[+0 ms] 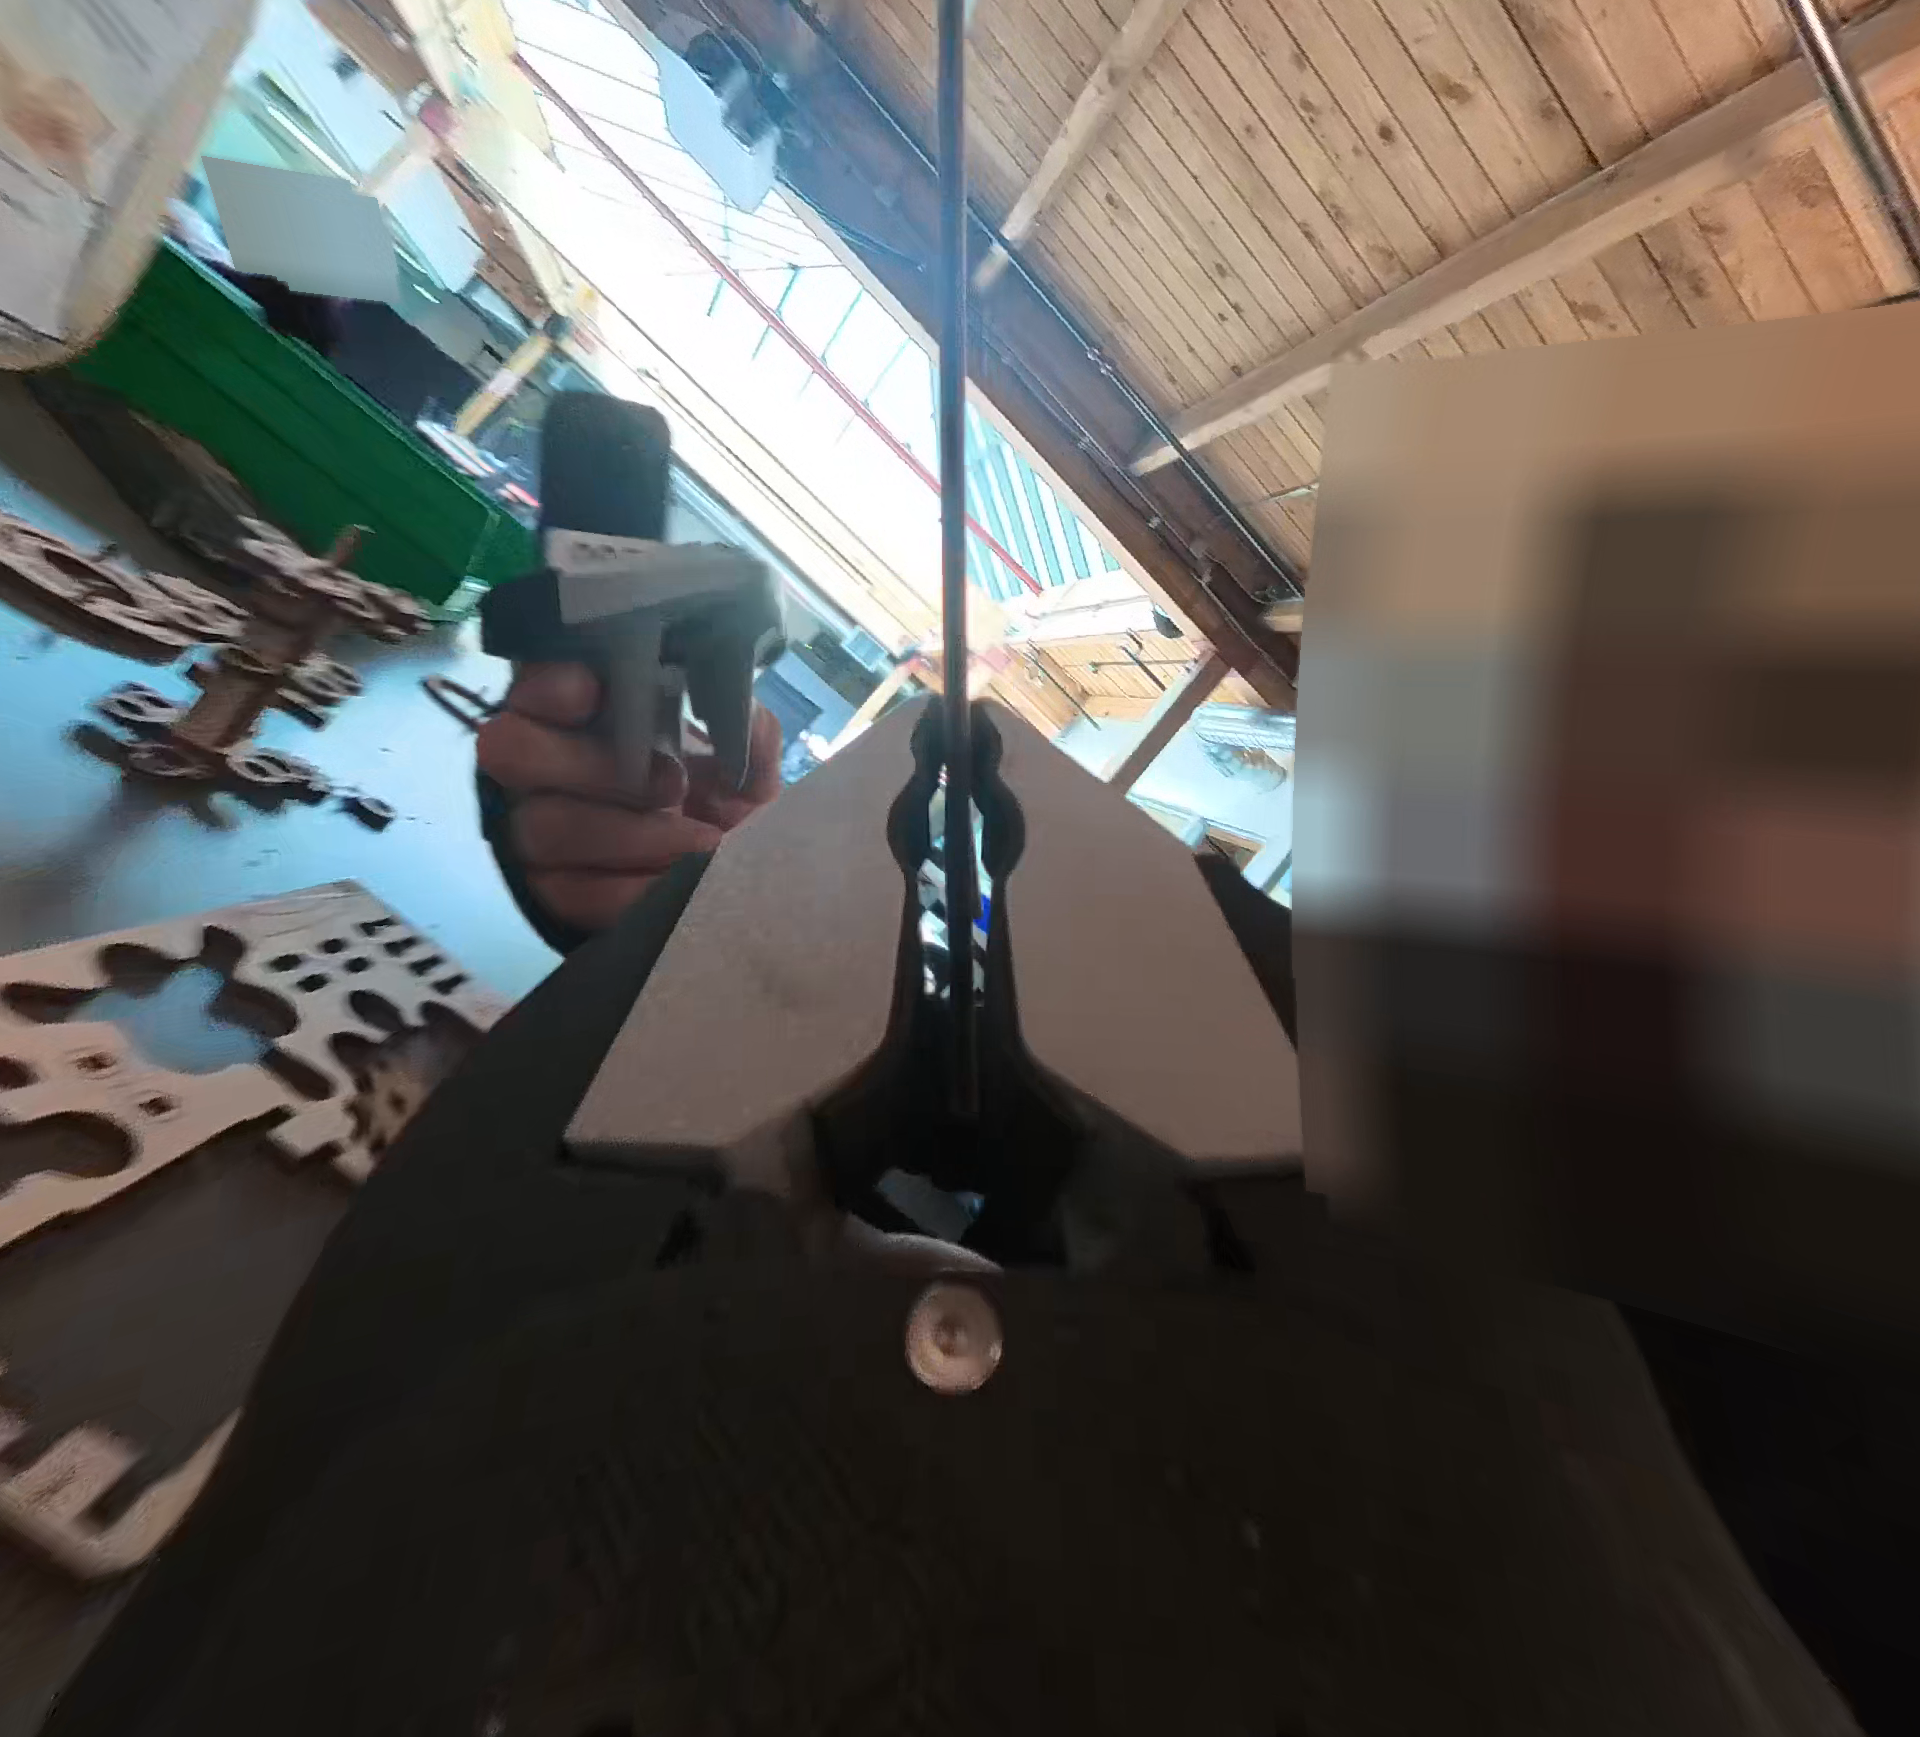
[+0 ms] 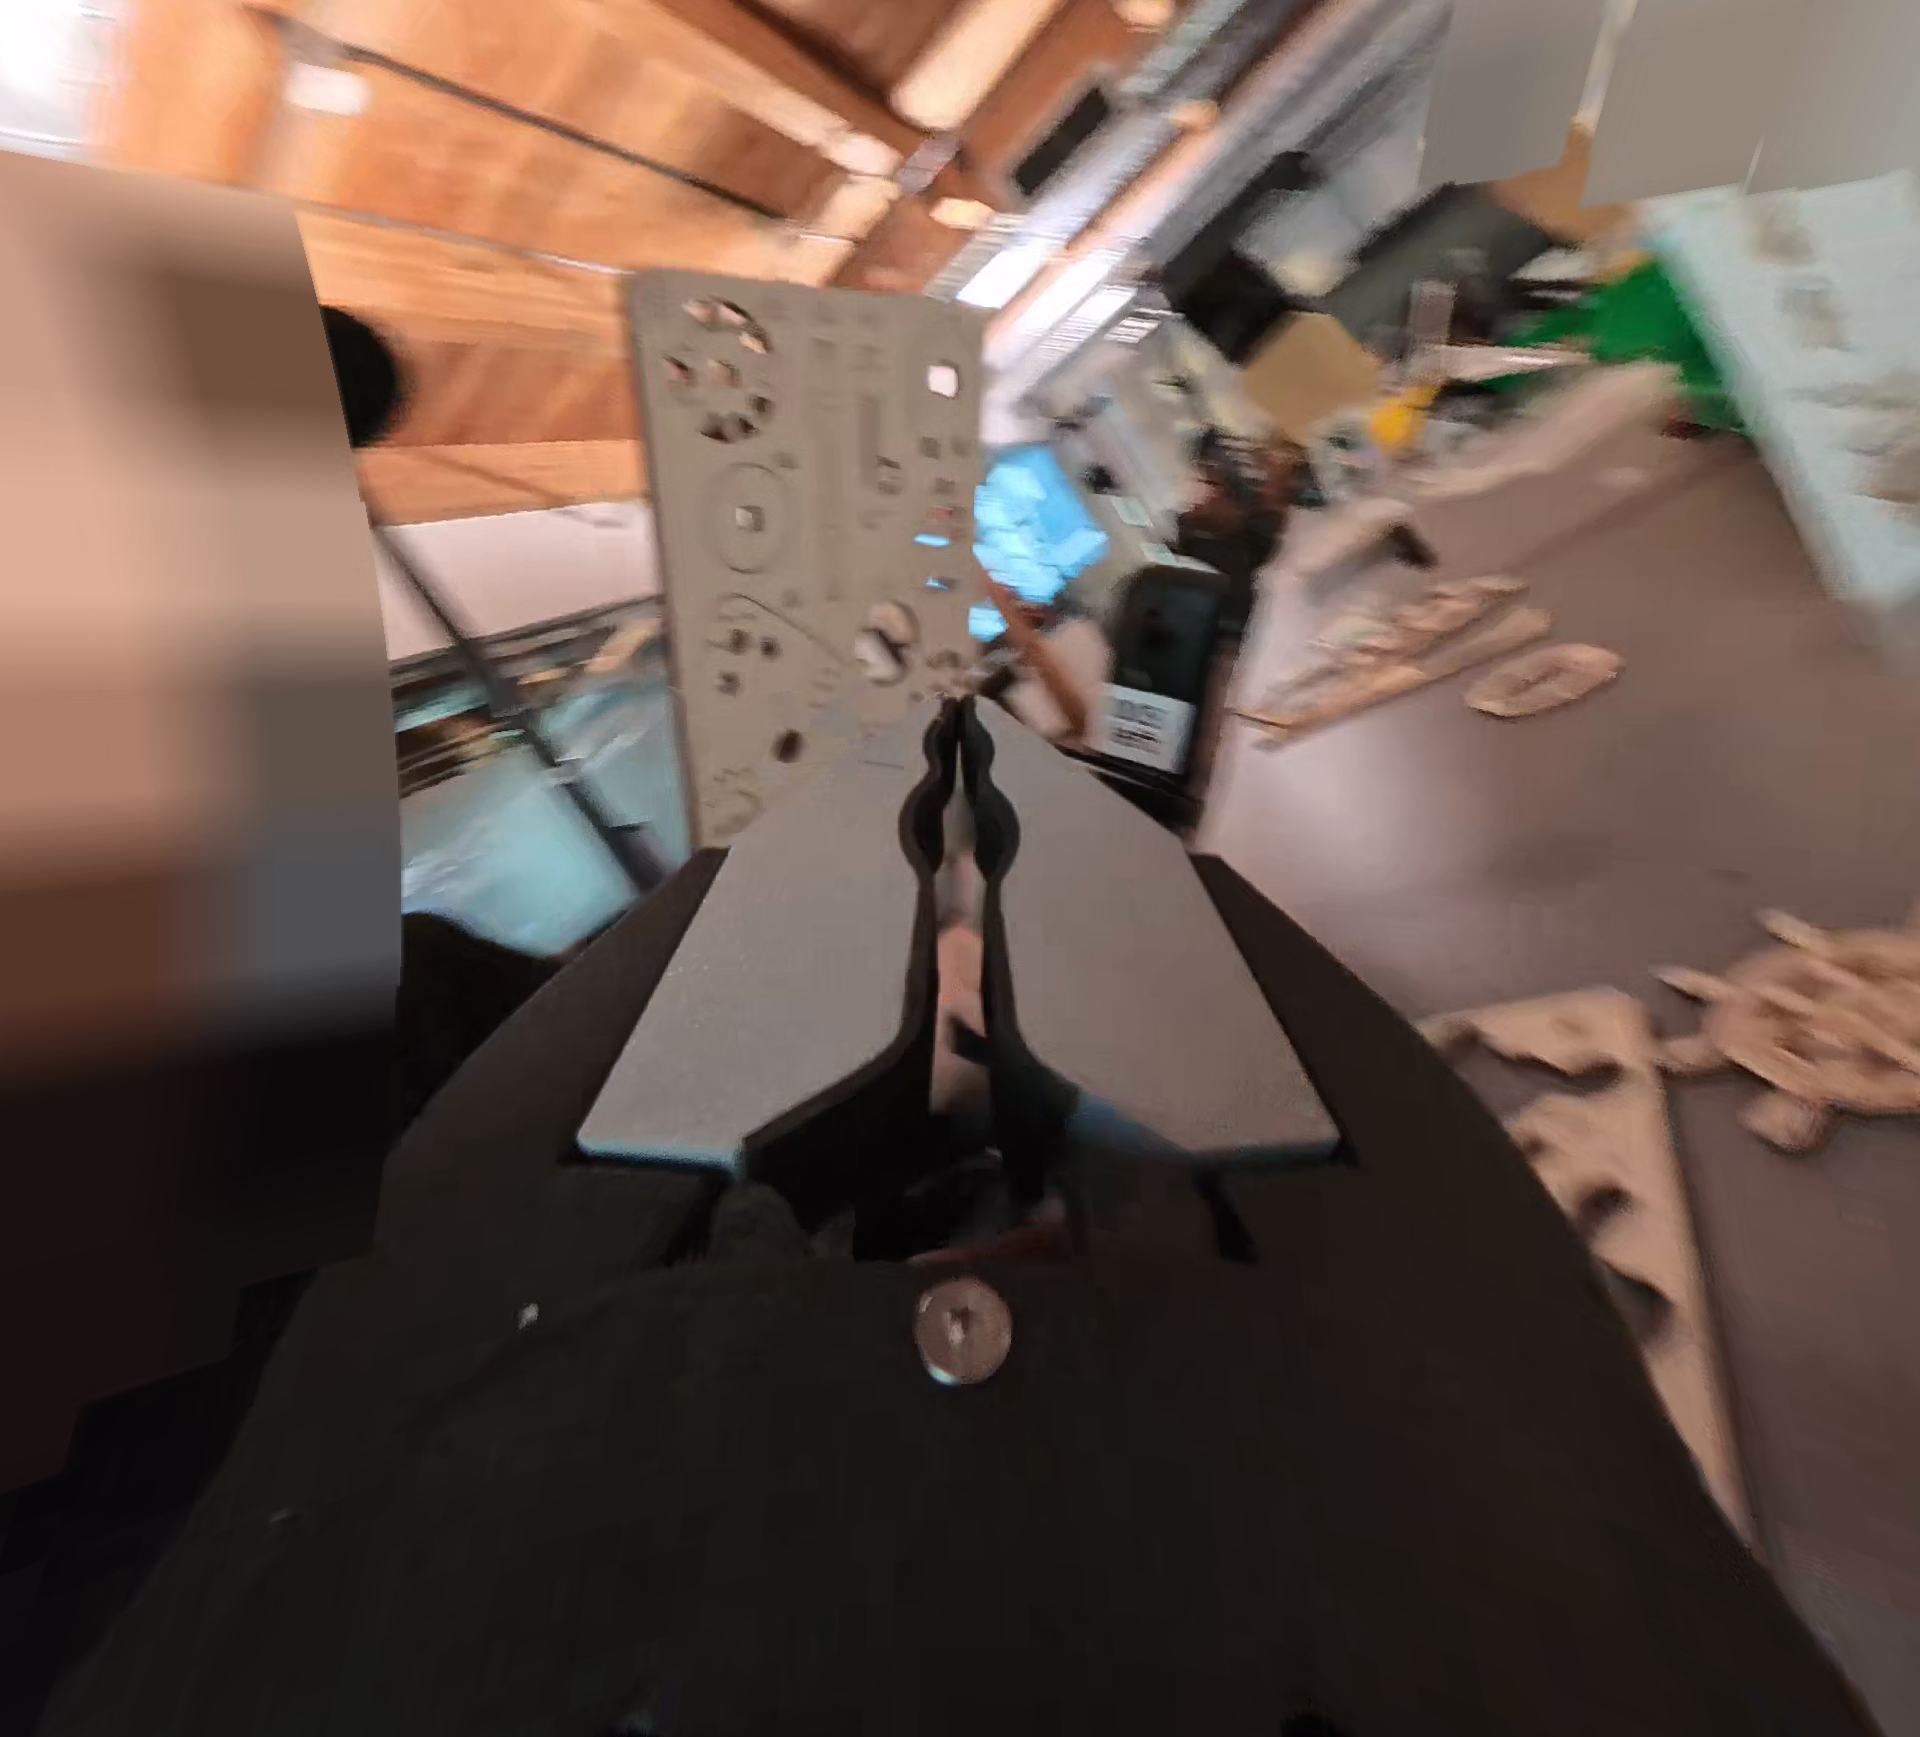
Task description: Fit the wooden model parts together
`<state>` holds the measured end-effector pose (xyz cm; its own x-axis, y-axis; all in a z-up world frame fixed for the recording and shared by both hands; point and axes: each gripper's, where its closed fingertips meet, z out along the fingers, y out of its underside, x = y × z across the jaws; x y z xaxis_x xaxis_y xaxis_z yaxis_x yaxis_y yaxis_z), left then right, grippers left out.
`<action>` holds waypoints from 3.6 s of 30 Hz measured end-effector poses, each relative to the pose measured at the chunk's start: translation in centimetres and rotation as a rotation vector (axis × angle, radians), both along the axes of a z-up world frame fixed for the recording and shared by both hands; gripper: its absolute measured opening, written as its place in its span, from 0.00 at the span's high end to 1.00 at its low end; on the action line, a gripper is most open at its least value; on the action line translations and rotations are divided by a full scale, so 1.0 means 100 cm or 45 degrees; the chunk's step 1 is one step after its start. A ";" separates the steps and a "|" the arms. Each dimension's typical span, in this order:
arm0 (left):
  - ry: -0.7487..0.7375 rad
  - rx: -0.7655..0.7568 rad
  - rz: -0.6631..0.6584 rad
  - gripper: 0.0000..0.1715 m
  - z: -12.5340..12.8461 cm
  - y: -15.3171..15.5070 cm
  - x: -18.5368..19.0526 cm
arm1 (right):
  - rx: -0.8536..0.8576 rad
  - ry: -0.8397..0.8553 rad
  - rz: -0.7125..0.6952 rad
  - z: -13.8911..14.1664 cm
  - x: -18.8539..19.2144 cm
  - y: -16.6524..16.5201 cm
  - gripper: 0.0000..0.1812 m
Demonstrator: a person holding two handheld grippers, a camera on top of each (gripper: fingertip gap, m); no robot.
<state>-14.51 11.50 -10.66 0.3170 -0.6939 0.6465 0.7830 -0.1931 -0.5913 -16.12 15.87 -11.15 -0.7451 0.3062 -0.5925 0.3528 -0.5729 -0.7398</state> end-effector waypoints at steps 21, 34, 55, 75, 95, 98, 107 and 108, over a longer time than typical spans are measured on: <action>0.534 -1.090 0.576 0.83 -0.110 -0.076 -0.178 | 1.654 -0.354 -0.132 -0.145 -0.014 -0.031 0.86; 0.869 -1.027 0.918 0.68 -0.081 -0.071 -0.179 | 1.542 -0.392 -0.021 -0.146 -0.017 -0.036 0.93; 1.493 -0.694 0.353 0.72 -0.101 0.132 -0.004 | 1.387 -0.731 -0.660 -0.140 0.122 0.181 1.00; 1.649 -0.868 0.362 0.78 -0.140 0.120 -0.056 | 1.249 -0.602 -0.803 -0.114 0.107 0.214 0.88; 1.902 -0.617 0.072 0.95 -0.153 0.216 -0.047 | 1.226 -0.644 -0.554 -0.134 0.004 0.220 0.84; 1.932 -0.601 0.088 0.99 -0.153 0.215 -0.050 | 1.187 -0.609 -0.592 -0.129 0.005 0.223 0.84; 1.749 -0.526 0.372 0.99 -0.112 0.203 -0.073 | 1.041 -0.391 -0.888 -0.081 0.028 0.247 0.85; 1.699 -0.476 0.417 0.99 -0.097 0.200 -0.070 | 1.008 -0.346 -0.913 -0.071 0.033 0.248 0.85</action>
